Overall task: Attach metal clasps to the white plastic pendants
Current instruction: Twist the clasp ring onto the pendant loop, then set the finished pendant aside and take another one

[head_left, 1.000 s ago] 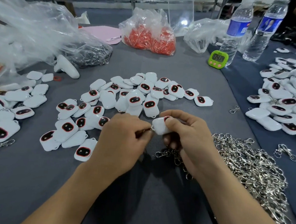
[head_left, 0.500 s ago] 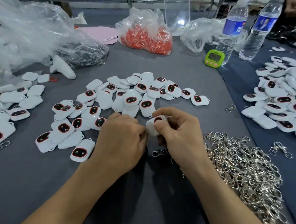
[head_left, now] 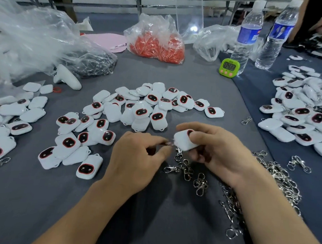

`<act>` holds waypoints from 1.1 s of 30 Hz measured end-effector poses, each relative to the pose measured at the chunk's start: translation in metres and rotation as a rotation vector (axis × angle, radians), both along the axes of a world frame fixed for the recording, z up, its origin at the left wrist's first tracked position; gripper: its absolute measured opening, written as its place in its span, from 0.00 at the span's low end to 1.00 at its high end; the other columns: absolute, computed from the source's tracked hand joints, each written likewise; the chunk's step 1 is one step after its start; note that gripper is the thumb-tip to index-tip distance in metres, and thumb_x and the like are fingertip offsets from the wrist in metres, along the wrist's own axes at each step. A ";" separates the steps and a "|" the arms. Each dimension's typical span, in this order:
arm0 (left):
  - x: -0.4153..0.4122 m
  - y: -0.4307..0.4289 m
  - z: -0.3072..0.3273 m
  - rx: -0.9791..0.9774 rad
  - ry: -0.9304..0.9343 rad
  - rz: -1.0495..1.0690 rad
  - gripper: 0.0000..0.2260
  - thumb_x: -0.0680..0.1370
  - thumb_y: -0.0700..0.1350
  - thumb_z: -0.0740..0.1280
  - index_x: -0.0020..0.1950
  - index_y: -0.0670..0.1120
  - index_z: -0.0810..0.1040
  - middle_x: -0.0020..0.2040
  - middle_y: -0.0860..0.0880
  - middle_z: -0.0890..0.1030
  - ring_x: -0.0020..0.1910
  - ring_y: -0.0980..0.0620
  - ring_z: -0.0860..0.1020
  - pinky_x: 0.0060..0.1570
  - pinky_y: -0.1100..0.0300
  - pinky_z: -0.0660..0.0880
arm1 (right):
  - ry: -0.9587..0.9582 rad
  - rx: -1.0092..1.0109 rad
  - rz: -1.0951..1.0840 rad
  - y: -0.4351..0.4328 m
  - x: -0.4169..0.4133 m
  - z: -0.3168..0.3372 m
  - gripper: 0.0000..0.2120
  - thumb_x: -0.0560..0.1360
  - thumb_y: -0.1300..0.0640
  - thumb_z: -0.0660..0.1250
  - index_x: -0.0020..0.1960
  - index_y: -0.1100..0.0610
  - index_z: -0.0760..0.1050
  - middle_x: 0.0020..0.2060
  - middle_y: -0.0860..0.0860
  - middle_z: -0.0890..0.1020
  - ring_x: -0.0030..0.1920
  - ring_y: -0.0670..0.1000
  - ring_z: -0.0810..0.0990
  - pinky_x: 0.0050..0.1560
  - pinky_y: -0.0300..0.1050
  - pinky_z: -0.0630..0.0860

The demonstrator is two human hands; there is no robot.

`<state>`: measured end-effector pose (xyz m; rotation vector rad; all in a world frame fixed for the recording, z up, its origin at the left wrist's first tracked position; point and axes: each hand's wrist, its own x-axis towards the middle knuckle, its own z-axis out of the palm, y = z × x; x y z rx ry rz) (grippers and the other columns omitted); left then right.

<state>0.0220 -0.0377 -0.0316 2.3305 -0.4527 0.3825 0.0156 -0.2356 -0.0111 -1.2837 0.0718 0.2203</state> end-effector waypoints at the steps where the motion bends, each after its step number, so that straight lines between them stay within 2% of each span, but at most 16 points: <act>1: 0.000 0.001 0.001 0.024 -0.037 -0.008 0.12 0.73 0.59 0.70 0.53 0.57 0.86 0.34 0.58 0.80 0.37 0.57 0.75 0.44 0.60 0.72 | 0.000 0.148 -0.046 -0.007 0.000 0.003 0.13 0.73 0.66 0.65 0.50 0.57 0.87 0.42 0.56 0.84 0.28 0.48 0.77 0.29 0.39 0.71; 3: -0.001 0.003 0.000 0.063 -0.033 -0.037 0.14 0.74 0.58 0.72 0.57 0.57 0.85 0.38 0.60 0.80 0.41 0.59 0.74 0.47 0.61 0.72 | -0.086 0.649 -0.162 -0.024 0.001 0.005 0.15 0.73 0.64 0.64 0.55 0.59 0.85 0.50 0.55 0.84 0.38 0.49 0.84 0.38 0.39 0.80; 5: -0.002 0.003 0.000 0.120 0.045 -0.077 0.15 0.74 0.59 0.73 0.60 0.60 0.83 0.42 0.63 0.78 0.45 0.62 0.74 0.51 0.64 0.71 | -0.256 1.062 -0.121 -0.041 -0.002 0.003 0.20 0.75 0.62 0.64 0.67 0.59 0.78 0.61 0.54 0.82 0.57 0.52 0.84 0.53 0.44 0.82; 7: -0.003 0.002 -0.001 0.126 0.127 -0.134 0.17 0.72 0.61 0.73 0.61 0.62 0.81 0.44 0.64 0.78 0.48 0.63 0.74 0.50 0.68 0.68 | -0.291 1.095 -0.071 -0.048 -0.001 0.002 0.29 0.71 0.63 0.72 0.72 0.60 0.74 0.66 0.55 0.81 0.66 0.54 0.80 0.61 0.46 0.80; 10: -0.002 -0.002 0.001 0.129 0.207 -0.231 0.22 0.69 0.66 0.72 0.62 0.64 0.80 0.49 0.64 0.78 0.53 0.65 0.75 0.53 0.68 0.69 | -0.174 0.654 -0.286 -0.041 0.008 -0.007 0.24 0.66 0.68 0.75 0.62 0.59 0.83 0.61 0.54 0.85 0.58 0.51 0.84 0.55 0.42 0.81; 12: -0.003 -0.002 0.000 0.169 0.235 -0.288 0.23 0.67 0.66 0.72 0.61 0.65 0.80 0.53 0.67 0.76 0.57 0.66 0.74 0.57 0.68 0.69 | -0.150 0.175 -0.516 -0.031 0.017 -0.011 0.18 0.71 0.69 0.71 0.59 0.56 0.84 0.56 0.52 0.87 0.50 0.48 0.85 0.50 0.43 0.81; 13: -0.003 -0.002 0.000 0.174 0.242 -0.302 0.21 0.67 0.65 0.73 0.60 0.65 0.81 0.54 0.68 0.75 0.57 0.67 0.73 0.57 0.68 0.69 | -0.162 -0.154 -0.610 -0.027 0.022 -0.014 0.18 0.73 0.66 0.71 0.61 0.53 0.83 0.56 0.49 0.86 0.51 0.46 0.84 0.53 0.45 0.80; 15: -0.002 -0.003 0.000 0.135 0.231 -0.303 0.14 0.70 0.58 0.75 0.55 0.65 0.83 0.52 0.66 0.77 0.55 0.65 0.75 0.54 0.68 0.70 | -0.188 -0.806 -0.585 -0.024 0.029 -0.021 0.26 0.74 0.54 0.72 0.71 0.45 0.75 0.67 0.46 0.80 0.63 0.48 0.79 0.66 0.48 0.74; 17: -0.001 -0.003 -0.002 0.099 0.199 -0.278 0.08 0.73 0.52 0.76 0.50 0.62 0.85 0.48 0.64 0.80 0.51 0.62 0.78 0.52 0.64 0.72 | -0.168 -1.187 -0.371 -0.021 0.033 -0.027 0.32 0.75 0.47 0.70 0.77 0.47 0.65 0.77 0.49 0.68 0.75 0.52 0.66 0.72 0.50 0.65; 18: -0.001 -0.002 -0.003 0.096 0.184 -0.260 0.06 0.73 0.51 0.76 0.49 0.61 0.86 0.46 0.63 0.80 0.50 0.62 0.78 0.51 0.63 0.72 | -0.169 -1.312 -0.289 -0.019 0.035 -0.030 0.31 0.76 0.46 0.68 0.77 0.51 0.65 0.77 0.50 0.66 0.76 0.54 0.63 0.73 0.53 0.64; 20: -0.003 -0.002 -0.004 0.100 0.149 -0.218 0.05 0.74 0.50 0.75 0.48 0.59 0.86 0.44 0.62 0.82 0.47 0.62 0.79 0.49 0.61 0.74 | -0.190 -1.422 -0.215 -0.015 0.035 -0.031 0.30 0.78 0.46 0.66 0.77 0.54 0.65 0.77 0.51 0.66 0.75 0.57 0.65 0.72 0.54 0.63; 22: -0.006 -0.002 -0.004 0.081 0.115 -0.165 0.05 0.74 0.52 0.73 0.48 0.60 0.86 0.42 0.62 0.83 0.44 0.62 0.79 0.46 0.59 0.75 | -0.226 -1.344 -0.246 -0.012 0.031 -0.030 0.31 0.78 0.51 0.66 0.79 0.53 0.64 0.74 0.51 0.70 0.72 0.56 0.68 0.69 0.50 0.64; 24: -0.008 -0.003 -0.002 0.058 0.086 -0.093 0.07 0.73 0.55 0.71 0.50 0.63 0.83 0.41 0.65 0.83 0.40 0.63 0.78 0.42 0.59 0.75 | -0.246 -1.242 -0.316 -0.009 0.025 -0.029 0.31 0.77 0.56 0.67 0.79 0.49 0.64 0.66 0.50 0.75 0.65 0.55 0.73 0.57 0.44 0.65; 28: -0.006 -0.002 0.003 -0.014 0.092 0.047 0.09 0.73 0.55 0.72 0.50 0.67 0.79 0.37 0.69 0.82 0.36 0.65 0.80 0.42 0.59 0.78 | -0.256 -1.303 -0.282 -0.002 0.020 -0.030 0.16 0.77 0.56 0.68 0.64 0.49 0.78 0.59 0.49 0.73 0.58 0.54 0.75 0.52 0.43 0.67; 31: -0.003 0.000 0.004 -0.108 0.121 0.102 0.12 0.74 0.50 0.75 0.46 0.68 0.80 0.36 0.71 0.81 0.38 0.69 0.81 0.43 0.70 0.77 | -0.312 -1.243 -0.247 -0.002 0.017 -0.027 0.12 0.77 0.62 0.68 0.57 0.50 0.81 0.56 0.47 0.79 0.55 0.52 0.77 0.51 0.41 0.69; 33: 0.001 0.000 0.003 -0.190 0.169 0.143 0.09 0.73 0.47 0.75 0.40 0.63 0.84 0.35 0.70 0.82 0.37 0.70 0.81 0.44 0.74 0.74 | -0.351 -1.110 -0.288 0.002 0.011 -0.023 0.20 0.73 0.68 0.68 0.57 0.49 0.83 0.51 0.44 0.82 0.51 0.44 0.78 0.49 0.26 0.68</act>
